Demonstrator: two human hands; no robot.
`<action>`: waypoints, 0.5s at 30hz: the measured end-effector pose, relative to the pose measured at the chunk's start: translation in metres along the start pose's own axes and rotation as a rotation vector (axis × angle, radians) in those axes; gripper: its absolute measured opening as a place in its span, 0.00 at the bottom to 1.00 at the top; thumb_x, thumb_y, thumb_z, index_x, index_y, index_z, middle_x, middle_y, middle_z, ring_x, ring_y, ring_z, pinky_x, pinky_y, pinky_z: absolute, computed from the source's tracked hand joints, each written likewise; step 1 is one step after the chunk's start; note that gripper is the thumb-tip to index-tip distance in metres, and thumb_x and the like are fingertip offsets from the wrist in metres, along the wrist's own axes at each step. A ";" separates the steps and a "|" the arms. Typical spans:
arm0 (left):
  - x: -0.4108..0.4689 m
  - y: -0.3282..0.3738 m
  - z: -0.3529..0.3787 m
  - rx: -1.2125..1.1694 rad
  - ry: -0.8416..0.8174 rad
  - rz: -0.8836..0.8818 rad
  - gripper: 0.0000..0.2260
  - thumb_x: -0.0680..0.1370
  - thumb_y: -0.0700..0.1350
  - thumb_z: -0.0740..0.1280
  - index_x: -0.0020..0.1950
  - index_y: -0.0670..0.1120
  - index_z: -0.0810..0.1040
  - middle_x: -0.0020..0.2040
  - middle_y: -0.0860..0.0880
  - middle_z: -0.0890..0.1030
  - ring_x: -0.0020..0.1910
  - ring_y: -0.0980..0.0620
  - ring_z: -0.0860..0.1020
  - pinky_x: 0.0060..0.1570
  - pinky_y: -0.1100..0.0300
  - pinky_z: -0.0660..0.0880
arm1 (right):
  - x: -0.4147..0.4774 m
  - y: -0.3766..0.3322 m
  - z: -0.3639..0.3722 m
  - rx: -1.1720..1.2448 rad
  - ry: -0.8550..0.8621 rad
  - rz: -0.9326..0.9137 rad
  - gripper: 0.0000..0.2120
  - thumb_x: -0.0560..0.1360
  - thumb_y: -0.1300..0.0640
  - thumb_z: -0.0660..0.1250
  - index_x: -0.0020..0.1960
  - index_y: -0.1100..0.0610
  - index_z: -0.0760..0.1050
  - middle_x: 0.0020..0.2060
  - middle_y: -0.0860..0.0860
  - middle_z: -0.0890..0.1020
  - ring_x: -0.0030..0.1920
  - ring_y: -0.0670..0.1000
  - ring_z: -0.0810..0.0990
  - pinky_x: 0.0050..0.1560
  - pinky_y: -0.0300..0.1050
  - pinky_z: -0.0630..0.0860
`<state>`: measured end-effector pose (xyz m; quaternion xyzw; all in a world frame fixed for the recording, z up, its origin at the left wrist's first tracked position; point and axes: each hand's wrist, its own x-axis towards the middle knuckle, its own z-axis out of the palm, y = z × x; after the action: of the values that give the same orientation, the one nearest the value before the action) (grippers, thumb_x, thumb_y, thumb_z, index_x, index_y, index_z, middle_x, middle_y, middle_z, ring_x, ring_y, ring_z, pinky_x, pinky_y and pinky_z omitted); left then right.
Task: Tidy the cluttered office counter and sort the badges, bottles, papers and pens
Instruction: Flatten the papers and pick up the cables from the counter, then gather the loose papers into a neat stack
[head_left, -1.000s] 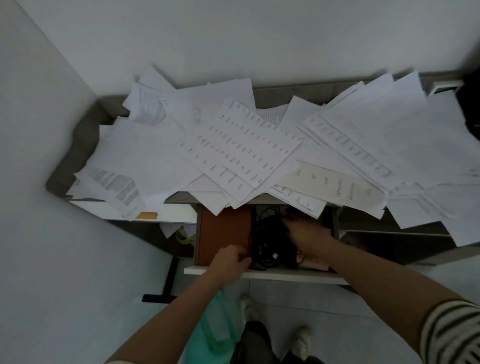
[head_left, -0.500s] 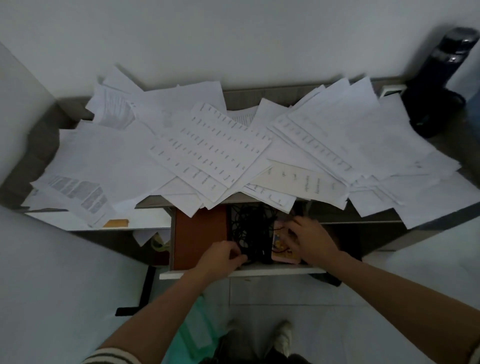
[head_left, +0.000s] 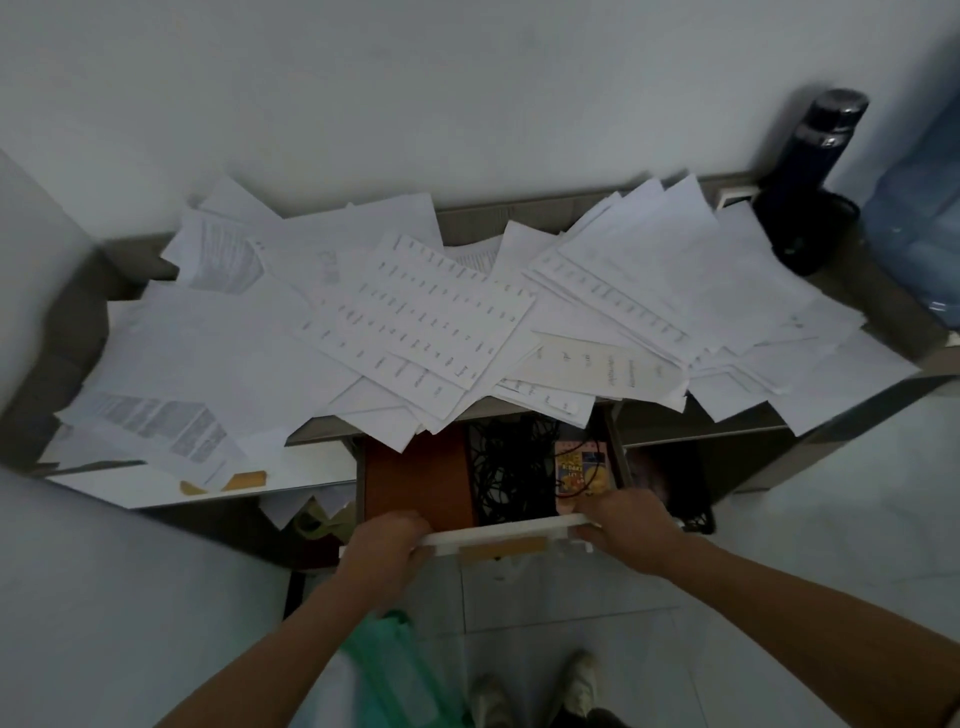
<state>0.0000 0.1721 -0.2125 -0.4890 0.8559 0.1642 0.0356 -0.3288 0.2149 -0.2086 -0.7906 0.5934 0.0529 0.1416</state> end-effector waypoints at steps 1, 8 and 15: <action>0.004 -0.003 -0.005 0.004 0.017 0.011 0.12 0.77 0.53 0.63 0.52 0.47 0.80 0.49 0.49 0.79 0.49 0.49 0.77 0.44 0.57 0.71 | 0.004 0.001 -0.006 -0.037 -0.002 0.009 0.18 0.79 0.40 0.58 0.58 0.50 0.76 0.51 0.50 0.82 0.50 0.52 0.80 0.48 0.45 0.75; 0.016 -0.010 -0.029 0.165 0.239 0.061 0.28 0.56 0.62 0.79 0.49 0.50 0.76 0.49 0.51 0.77 0.48 0.49 0.74 0.44 0.55 0.73 | 0.018 0.006 -0.028 -0.169 0.271 0.030 0.33 0.58 0.33 0.75 0.57 0.49 0.77 0.57 0.51 0.78 0.57 0.55 0.76 0.50 0.52 0.76; 0.045 -0.021 -0.045 0.214 0.235 -0.054 0.55 0.54 0.67 0.78 0.73 0.45 0.62 0.71 0.37 0.68 0.70 0.35 0.68 0.63 0.39 0.68 | 0.047 0.008 -0.045 -0.195 0.295 0.172 0.61 0.54 0.27 0.73 0.78 0.51 0.54 0.77 0.61 0.53 0.77 0.63 0.52 0.71 0.64 0.60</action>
<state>-0.0015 0.1109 -0.1848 -0.5211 0.8534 0.0125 -0.0086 -0.3266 0.1563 -0.1793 -0.7462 0.6650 0.0054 -0.0292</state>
